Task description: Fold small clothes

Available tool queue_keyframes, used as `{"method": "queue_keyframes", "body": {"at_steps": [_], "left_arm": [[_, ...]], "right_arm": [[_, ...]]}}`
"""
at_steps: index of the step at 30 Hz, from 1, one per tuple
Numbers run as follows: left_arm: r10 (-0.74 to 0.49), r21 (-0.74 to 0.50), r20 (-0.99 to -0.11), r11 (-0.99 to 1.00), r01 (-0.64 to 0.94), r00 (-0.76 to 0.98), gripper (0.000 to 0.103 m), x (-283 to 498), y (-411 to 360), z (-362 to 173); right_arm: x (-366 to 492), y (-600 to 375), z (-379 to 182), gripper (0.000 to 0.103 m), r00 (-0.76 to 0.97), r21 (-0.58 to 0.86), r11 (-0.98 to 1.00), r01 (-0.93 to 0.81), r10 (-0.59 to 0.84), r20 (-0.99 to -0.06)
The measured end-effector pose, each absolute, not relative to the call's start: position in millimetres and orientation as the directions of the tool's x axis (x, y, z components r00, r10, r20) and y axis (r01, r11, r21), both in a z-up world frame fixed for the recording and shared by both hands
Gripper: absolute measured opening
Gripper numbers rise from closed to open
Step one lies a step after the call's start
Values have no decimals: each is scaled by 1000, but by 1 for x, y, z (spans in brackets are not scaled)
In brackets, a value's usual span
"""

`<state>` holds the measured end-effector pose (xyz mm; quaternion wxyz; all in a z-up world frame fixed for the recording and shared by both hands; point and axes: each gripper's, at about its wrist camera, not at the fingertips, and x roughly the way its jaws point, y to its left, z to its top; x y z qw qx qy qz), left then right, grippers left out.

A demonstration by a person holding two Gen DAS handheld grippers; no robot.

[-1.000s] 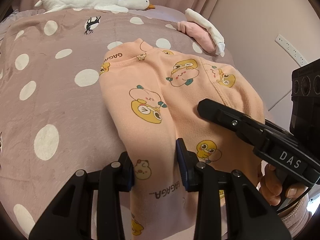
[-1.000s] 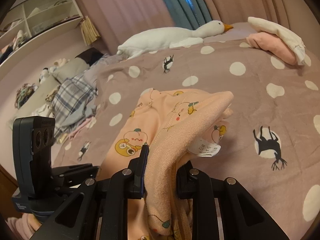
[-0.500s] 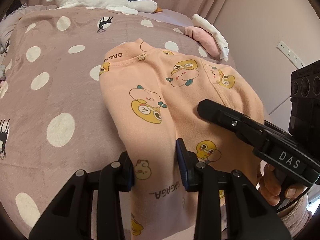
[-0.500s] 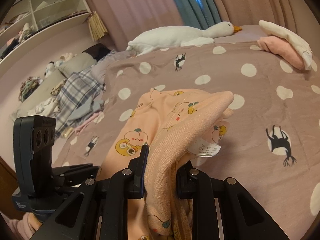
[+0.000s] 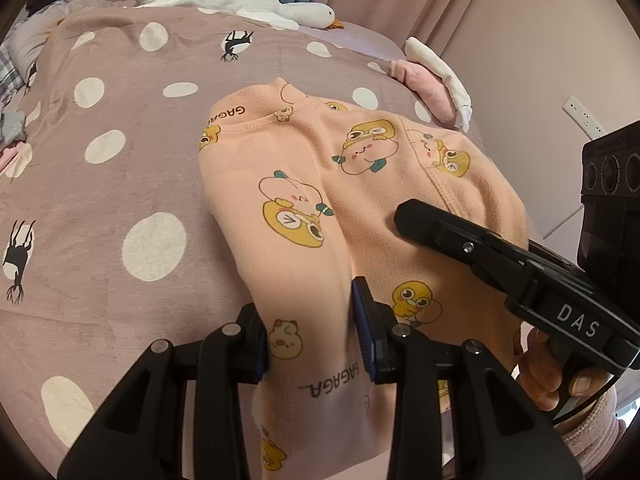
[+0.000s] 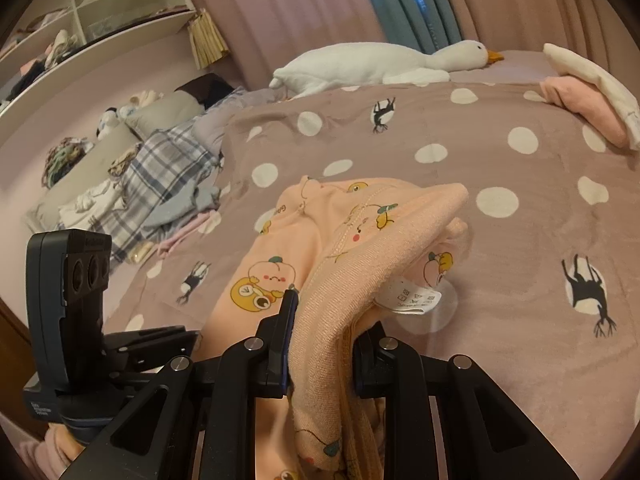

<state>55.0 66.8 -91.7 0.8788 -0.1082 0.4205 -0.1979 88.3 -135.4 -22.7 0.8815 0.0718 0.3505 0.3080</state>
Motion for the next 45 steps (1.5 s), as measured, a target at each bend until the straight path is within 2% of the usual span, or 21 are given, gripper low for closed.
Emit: {"method": "queue_keyframes", "body": {"at_steps": [45], "left_arm": [[-443,-459,-688,879,129,575,33,75,166,-111]], "right_arm": [[108,-42,-31,24,476,244,783,-572,559,-679]]}}
